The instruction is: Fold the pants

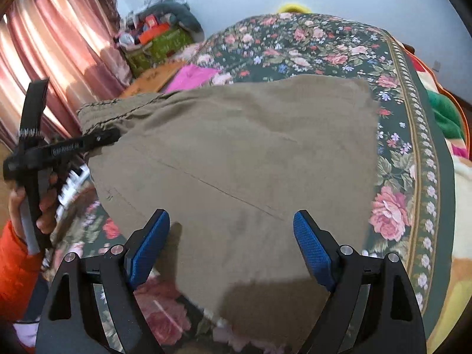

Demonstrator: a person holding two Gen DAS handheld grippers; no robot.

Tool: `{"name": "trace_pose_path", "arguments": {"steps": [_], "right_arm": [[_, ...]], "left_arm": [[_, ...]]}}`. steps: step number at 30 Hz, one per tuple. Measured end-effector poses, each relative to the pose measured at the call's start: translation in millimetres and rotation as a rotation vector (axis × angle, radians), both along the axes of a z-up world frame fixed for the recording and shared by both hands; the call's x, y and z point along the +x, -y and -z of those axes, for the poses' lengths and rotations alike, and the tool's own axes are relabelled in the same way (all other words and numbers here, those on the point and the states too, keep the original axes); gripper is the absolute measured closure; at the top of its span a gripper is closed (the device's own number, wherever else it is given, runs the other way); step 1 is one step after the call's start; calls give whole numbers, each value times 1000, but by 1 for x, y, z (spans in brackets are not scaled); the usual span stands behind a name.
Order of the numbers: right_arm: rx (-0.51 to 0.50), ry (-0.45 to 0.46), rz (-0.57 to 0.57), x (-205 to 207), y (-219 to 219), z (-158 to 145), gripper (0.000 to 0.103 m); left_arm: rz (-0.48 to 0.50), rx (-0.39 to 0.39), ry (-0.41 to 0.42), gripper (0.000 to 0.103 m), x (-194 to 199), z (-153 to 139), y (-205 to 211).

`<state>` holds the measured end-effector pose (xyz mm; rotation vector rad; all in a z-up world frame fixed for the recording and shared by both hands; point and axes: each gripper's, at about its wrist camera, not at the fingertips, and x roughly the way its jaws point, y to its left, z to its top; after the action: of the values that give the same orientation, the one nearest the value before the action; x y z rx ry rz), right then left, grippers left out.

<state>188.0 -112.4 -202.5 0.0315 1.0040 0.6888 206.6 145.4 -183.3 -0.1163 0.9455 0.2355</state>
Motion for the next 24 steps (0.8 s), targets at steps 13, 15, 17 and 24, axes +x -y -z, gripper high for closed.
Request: {"name": "trace_pose_path", "arguments": {"steps": [13, 15, 17, 24], "right_arm": [[-36, 6, 50, -9, 28, 8, 20], [-28, 1, 49, -10, 29, 11, 20], [-12, -10, 49, -9, 31, 12, 20], [13, -5, 61, -12, 33, 13, 20]], "left_arm": [[-20, 389, 113, 71, -18, -53, 36], [9, 406, 139, 72, -13, -61, 50], [46, 407, 166, 73, -7, -69, 66], [224, 236, 167, 77, 16, -86, 115]]}}
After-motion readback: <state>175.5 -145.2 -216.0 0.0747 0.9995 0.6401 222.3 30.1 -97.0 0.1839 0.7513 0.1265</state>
